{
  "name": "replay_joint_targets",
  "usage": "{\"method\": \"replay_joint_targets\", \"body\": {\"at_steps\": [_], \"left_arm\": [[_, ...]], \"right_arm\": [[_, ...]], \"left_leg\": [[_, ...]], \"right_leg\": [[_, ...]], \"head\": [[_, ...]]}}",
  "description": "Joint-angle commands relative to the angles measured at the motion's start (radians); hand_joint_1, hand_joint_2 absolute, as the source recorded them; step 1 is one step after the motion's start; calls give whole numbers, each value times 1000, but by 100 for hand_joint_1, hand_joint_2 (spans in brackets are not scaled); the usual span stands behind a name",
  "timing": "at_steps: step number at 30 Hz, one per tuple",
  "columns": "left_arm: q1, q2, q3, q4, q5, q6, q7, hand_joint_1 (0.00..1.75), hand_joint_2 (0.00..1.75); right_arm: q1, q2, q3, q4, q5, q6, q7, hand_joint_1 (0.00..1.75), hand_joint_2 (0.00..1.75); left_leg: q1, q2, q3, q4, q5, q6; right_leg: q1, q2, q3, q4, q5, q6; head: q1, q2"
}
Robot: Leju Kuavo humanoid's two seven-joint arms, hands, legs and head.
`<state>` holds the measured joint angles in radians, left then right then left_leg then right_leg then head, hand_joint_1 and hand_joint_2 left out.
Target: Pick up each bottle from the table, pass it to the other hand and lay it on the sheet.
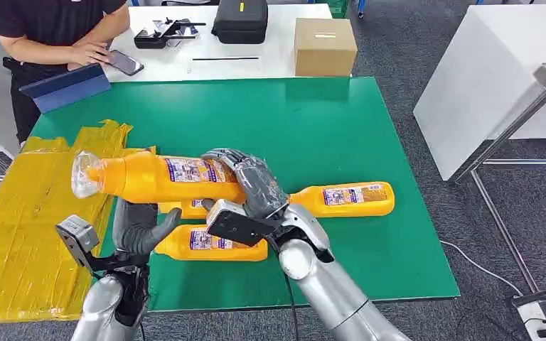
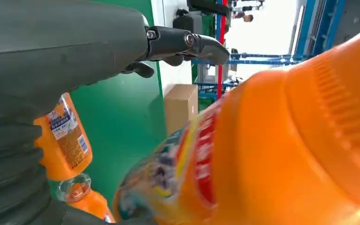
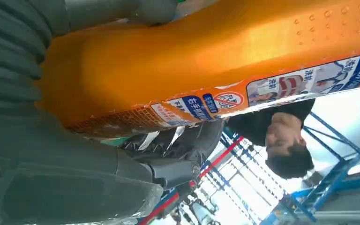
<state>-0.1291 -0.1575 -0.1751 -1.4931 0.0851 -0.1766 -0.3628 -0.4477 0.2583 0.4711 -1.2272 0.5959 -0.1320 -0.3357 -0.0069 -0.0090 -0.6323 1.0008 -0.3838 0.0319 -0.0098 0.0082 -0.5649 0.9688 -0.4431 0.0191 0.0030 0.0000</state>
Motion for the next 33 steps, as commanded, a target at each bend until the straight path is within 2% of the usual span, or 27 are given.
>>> {"method": "replay_joint_targets", "body": {"at_steps": [1, 11, 12, 14, 26, 27, 29, 30, 32, 33], "left_arm": [[-25, 35, 28, 34, 23, 15, 12, 0, 175], [-26, 33, 38, 35, 91, 0, 28, 0, 175], [-23, 31, 37, 32, 119, -18, 36, 0, 175], [-17, 31, 21, 35, 269, -149, 96, 0, 175], [-15, 25, 16, 33, 266, -147, 95, 0, 175], [-15, 25, 16, 33, 266, -147, 95, 0, 175], [-12, 21, -2, 32, 385, -249, 149, 0, 175], [-8, 17, -14, 23, 398, -262, 159, 0, 175], [-2, 13, -40, 4, 436, -288, 182, 0, 175], [-2, 12, -49, -1, 449, -294, 190, 0, 175]], "right_arm": [[-23, 15, 83, 82, -11, 4, -1, 171, 175], [-2, 18, 111, 99, -30, 10, 0, 171, 175], [1, 22, 113, 105, -27, 12, 0, 173, 175], [-2, 35, 114, 130, -27, 21, -1, 175, 175], [-3, 37, 114, 133, -28, 21, -1, 175, 175], [-3, 37, 114, 133, -28, 21, -1, 169, 175], [-12, 47, 109, 158, -26, 35, -4, 173, 175], [-17, 51, 109, 168, -24, 39, -5, 168, 175], [-21, 56, 109, 183, -18, 43, -8, 175, 175], [-22, 57, 109, 186, -16, 44, -8, 171, 175]], "left_leg": [[0, 2, 2, -1, -1, -2], [0, 2, 4, 0, -2, -3], [0, 1, 3, -1, -1, -2], [0, 1, 2, -1, -1, -2], [0, 1, 4, -1, -1, -3], [0, 0, 3, 0, -1, -2], [0, 0, 1, -1, 0, -2], [0, 0, 3, 0, -1, -3], [0, 1, 3, 0, -1, -2], [1, 0, 2, 0, -1, -2]], "right_leg": [[0, 1, 2, 0, 0, -1], [1, 1, 4, -1, -1, -1], [0, 0, 4, -1, -1, -1], [1, 0, 3, -1, 0, -1], [0, -1, 3, -1, -1, -1], [0, -1, 3, -1, -1, -1], [0, -1, 1, -1, 0, -1], [0, -1, 3, -1, -1, -1], [0, -1, 3, -1, -1, -1], [0, -1, 3, -1, -1, -1]], "head": [[0, 0], [0, 0], [0, 0], [0, 0], [0, 0], [0, 0], [0, 0], [0, 0], [0, 0], [0, 0]]}}
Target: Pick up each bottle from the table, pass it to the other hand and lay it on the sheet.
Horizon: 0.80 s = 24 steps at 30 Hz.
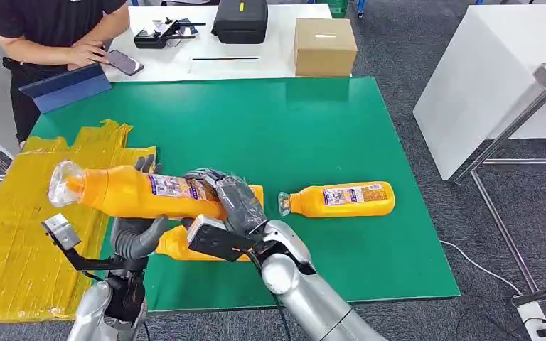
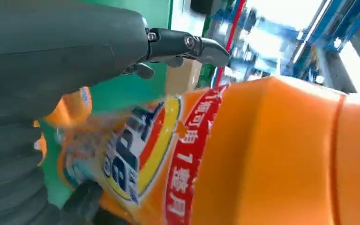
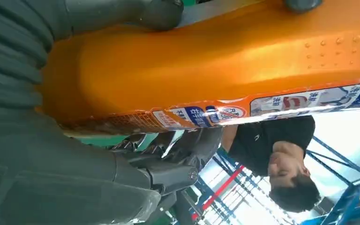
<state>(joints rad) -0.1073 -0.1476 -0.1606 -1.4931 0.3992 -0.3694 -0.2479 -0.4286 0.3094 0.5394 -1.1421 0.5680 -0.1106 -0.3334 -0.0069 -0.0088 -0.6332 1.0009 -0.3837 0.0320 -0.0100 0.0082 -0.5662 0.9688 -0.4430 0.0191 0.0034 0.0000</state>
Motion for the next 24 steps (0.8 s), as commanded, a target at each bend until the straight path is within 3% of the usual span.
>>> {"method": "replay_joint_targets", "body": {"at_steps": [1, 19, 24], "left_arm": [[-26, 3, -73, -5, 145, -106, 81, 0, 175], [-111, 11, -85, 52, 190, -97, 102, 0, 175], [-132, 2, -77, 71, 205, -87, 99, 0, 175]], "right_arm": [[-42, 7, 38, 103, 14, 23, -11, 166, 175], [-70, 19, 40, 161, 33, 41, 10, 169, 175], [-60, 19, 46, 187, 41, 31, 15, 162, 175]], "left_leg": [[1, 0, 3, 0, -1, -2], [1, -2, 2, 0, 0, -2], [1, -3, 4, 0, -1, -3]], "right_leg": [[1, -1, 3, -1, -1, -1], [1, -2, 3, 0, -1, -1], [1, -4, 5, -1, -2, -1]], "head": [[0, 0], [0, 0], [0, 0]]}}
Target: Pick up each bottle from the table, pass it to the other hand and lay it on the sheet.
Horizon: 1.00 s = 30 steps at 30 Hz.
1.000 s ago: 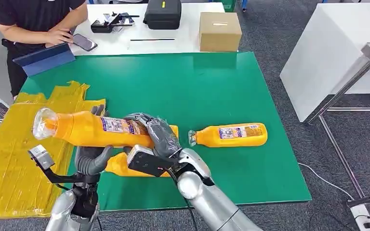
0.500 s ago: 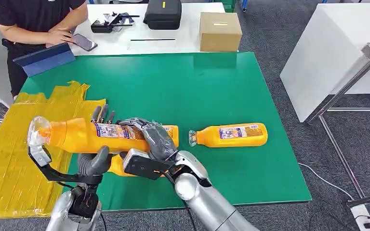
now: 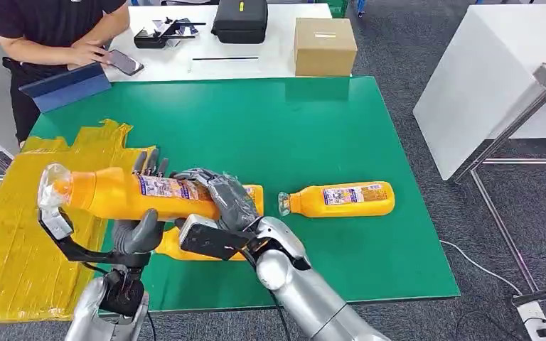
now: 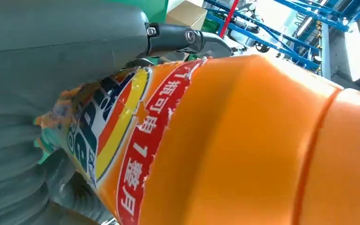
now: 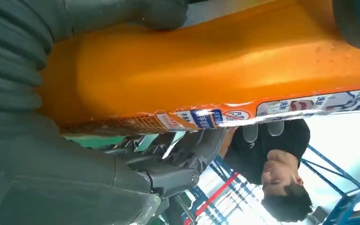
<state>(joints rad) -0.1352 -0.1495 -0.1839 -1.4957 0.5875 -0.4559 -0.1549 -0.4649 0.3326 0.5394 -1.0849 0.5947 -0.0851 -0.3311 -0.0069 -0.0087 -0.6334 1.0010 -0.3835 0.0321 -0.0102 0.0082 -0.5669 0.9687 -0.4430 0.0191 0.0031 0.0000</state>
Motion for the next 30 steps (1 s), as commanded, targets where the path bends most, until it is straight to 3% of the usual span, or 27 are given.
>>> {"method": "replay_joint_targets", "body": {"at_steps": [1, 2, 3, 4, 5, 11, 21, 30], "left_arm": [[-104, 2, -51, 74, 20, 1, 5, 0, 175], [-102, -1, -45, 71, 27, 4, 3, 0, 175], [-99, -4, -40, 67, 34, 7, 1, 28, 175], [-96, -4, -38, 62, 38, 7, 0, 143, 175], [-95, -4, -37, 62, 38, 7, 0, 150, 175], [-85, -4, -35, 51, 40, 5, -1, 155, 175], [-56, -11, -29, 15, 52, 26, 8, 143, 175], [-67, -6, -31, 23, 73, 39, 4, 171, 175]], "right_arm": [[-21, -5, 45, 130, 15, 5, 12, 162, 175], [-15, -7, 45, 129, 16, 3, 11, 162, 175], [-8, -10, 45, 124, 18, 3, 10, 162, 175], [-4, -12, 45, 121, 19, 4, 10, 162, 175], [-2, -14, 45, 122, 19, 3, 10, 164, 175], [4, -17, 46, 115, 21, 5, 9, 162, 175], [36, -30, 56, 96, 30, 7, 19, 164, 175], [57, -38, 42, 80, 36, 9, 28, 162, 175]], "left_leg": [[1, -3, 3, 0, -1, -2], [1, -3, 4, 0, -1, -2], [1, -3, 5, 0, -1, -3], [1, -2, 5, 0, -1, -3], [1, -2, 4, 0, -1, -3], [1, -2, 4, -1, -1, -2], [2, -2, 5, 0, -1, -3], [2, -3, 5, 0, -2, -3]], "right_leg": [[1, -4, 5, -1, -1, -1], [1, -4, 5, -1, -1, -1], [1, -5, 7, -1, -2, -1], [1, -4, 7, -1, -2, -1], [1, -4, 6, -1, -2, -1], [1, -4, 5, -2, -2, -1], [2, -5, 6, -2, -2, -1], [1, -6, 7, -2, -3, -1]], "head": [[0, 0], [0, 0], [0, 0], [0, 0], [0, 0], [0, 0], [0, 0], [0, 0]]}}
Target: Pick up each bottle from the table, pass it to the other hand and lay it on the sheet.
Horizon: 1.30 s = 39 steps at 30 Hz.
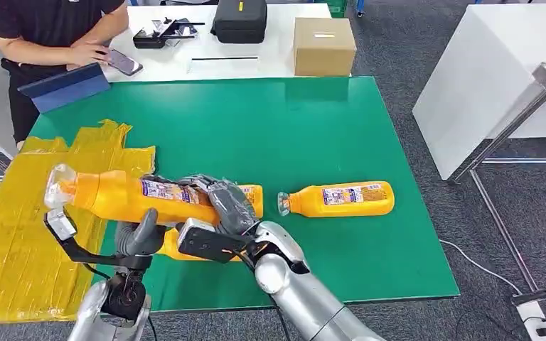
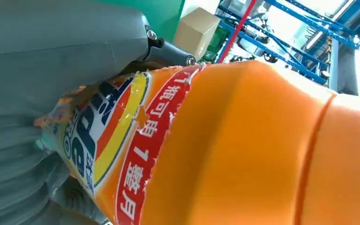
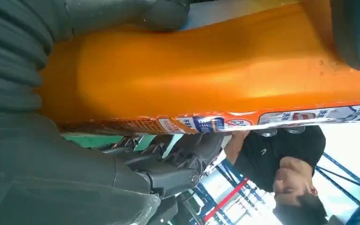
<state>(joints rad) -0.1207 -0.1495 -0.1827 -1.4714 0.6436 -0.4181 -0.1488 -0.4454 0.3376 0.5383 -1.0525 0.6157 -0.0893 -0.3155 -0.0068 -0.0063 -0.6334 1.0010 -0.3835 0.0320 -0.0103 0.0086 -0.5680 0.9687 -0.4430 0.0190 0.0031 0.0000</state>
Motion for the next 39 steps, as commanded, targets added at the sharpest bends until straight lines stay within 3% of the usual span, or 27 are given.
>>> {"method": "replay_joint_targets", "body": {"at_steps": [1, 5, 6, 7, 8, 9, 10, 31, 33, 35, 39], "left_arm": [[-85, -6, -33, 2, 18, 1, -2, 171, 175], [-112, -13, -32, 29, 25, -2, 0, 175, 175], [-120, -15, -32, 37, 26, -2, 1, 173, 175], [-125, -17, -32, 42, 28, -4, 2, 175, 175], [-130, -19, -33, 46, 29, -5, 3, 175, 175], [-134, -21, -34, 48, 30, -7, 5, 175, 175], [-135, -22, -35, 49, 30, -7, 5, 175, 175], [-86, -20, -23, -1, 27, -11, 4, 175, 175], [-65, -16, -14, -21, 20, -4, -5, 175, 175], [-34, -7, -1, -47, 15, 4, -17, 175, 175], [-28, -2, 2, -50, 18, 1, -15, 175, 175]], "right_arm": [[38, -44, 41, 48, 16, 12, 13, 168, 175], [34, -44, 22, 46, 22, 3, 16, 155, 175], [33, -42, 15, 42, 24, 0, 20, 14, 175], [37, -40, 4, 34, 27, -8, 23, 0, 175], [39, -43, 2, 27, 36, -10, 30, 0, 175], [43, -45, -3, 20, 35, -6, 30, 0, 175], [44, -46, -4, 19, 35, -5, 30, 0, 0], [89, -58, 2, -24, 65, -10, 23, 0, 0], [110, -78, 12, -114, 122, -60, 22, 0, 0], [156, -125, -10, -333, 133, -60, 40, 0, 0], [171, -146, -21, -419, 131, -13, 81, 0, 0]], "left_leg": [[1, -5, 4, 0, -1, -3], [1, -6, 6, 0, -1, -3], [2, -6, 4, 0, -1, -3], [1, -7, 4, 0, -1, -3], [1, -7, 9, 1, -3, -5], [2, -6, 2, 0, 0, -2], [1, -6, 3, 0, -1, -3], [1, -2, 4, 0, -2, -2], [1, -1, 1, 0, -1, -2], [1, -1, 1, 0, -1, -2], [0, -1, 1, 1, -1, -2]], "right_leg": [[1, -6, 6, -2, -2, -1], [1, -8, 8, -2, -3, -1], [2, -7, 6, -2, -2, -1], [1, -8, 7, -1, -3, -1], [1, -9, 12, -1, -5, -2], [2, -7, 5, -1, -2, -1], [1, -8, 6, -1, -3, -1], [1, -3, 5, -1, -2, -1], [1, -2, 2, -1, -1, 0], [1, -2, 2, -1, -1, 0], [0, -2, 3, 0, -1, 0]], "head": [[0, 0], [0, 0], [0, 0], [0, 0], [0, 0], [0, 0], [0, 0], [0, 0], [0, 0], [0, 0], [0, 0]]}}
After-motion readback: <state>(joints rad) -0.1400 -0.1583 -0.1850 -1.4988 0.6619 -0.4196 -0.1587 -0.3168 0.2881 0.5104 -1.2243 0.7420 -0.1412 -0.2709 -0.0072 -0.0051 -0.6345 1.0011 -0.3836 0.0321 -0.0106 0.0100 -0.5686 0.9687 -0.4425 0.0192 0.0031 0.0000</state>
